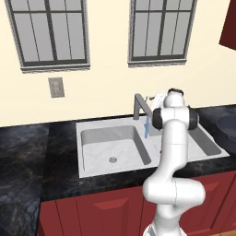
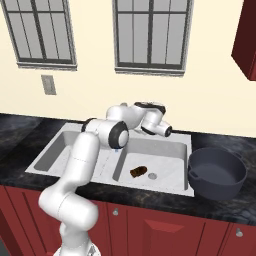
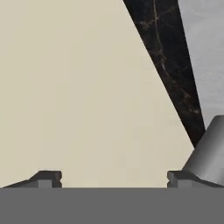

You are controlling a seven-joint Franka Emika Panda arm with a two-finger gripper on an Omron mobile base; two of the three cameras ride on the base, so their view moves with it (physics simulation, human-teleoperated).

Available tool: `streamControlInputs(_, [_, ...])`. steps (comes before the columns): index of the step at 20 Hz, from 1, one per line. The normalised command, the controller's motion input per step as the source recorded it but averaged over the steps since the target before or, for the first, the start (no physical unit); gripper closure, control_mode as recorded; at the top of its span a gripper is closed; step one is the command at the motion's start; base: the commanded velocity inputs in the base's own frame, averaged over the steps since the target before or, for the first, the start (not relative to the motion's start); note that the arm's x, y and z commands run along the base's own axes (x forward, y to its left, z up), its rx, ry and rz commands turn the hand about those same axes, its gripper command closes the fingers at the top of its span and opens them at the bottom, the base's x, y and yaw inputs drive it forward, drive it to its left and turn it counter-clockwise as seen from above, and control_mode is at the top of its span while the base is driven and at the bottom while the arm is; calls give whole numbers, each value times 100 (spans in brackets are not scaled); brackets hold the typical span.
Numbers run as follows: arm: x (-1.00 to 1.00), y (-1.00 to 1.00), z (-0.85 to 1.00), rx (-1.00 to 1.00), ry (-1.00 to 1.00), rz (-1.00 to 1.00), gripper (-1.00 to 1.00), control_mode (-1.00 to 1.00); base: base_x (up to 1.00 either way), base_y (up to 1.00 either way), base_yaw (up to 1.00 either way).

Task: Dump the sweet potato from the pot into the sink. Then turn on the water and wash the sweet potato. Then turn off the water and put the sweet potato back in the pot.

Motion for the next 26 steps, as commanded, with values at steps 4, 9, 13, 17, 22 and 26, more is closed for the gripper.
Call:
streamControlInputs(4, [0,39,0,0,0,33,-100,-100,0,0,0])
streamControlInputs(9, [2,89,0,-6,0,32,-100,-100,0,0,0])
streamControlInputs(13, [14,97,0,-6,0,20,-100,-100,0,0,0])
streamControlInputs(17, [20,85,0,-4,-1,13,-100,-100,0,0,0])
streamControlInputs(22, [22,99,10,-12,-2,6,-100,-100,0,0,0])
streamControlInputs(26, [17,100,24,-25,-12,1,-100,-100,0,0,0])
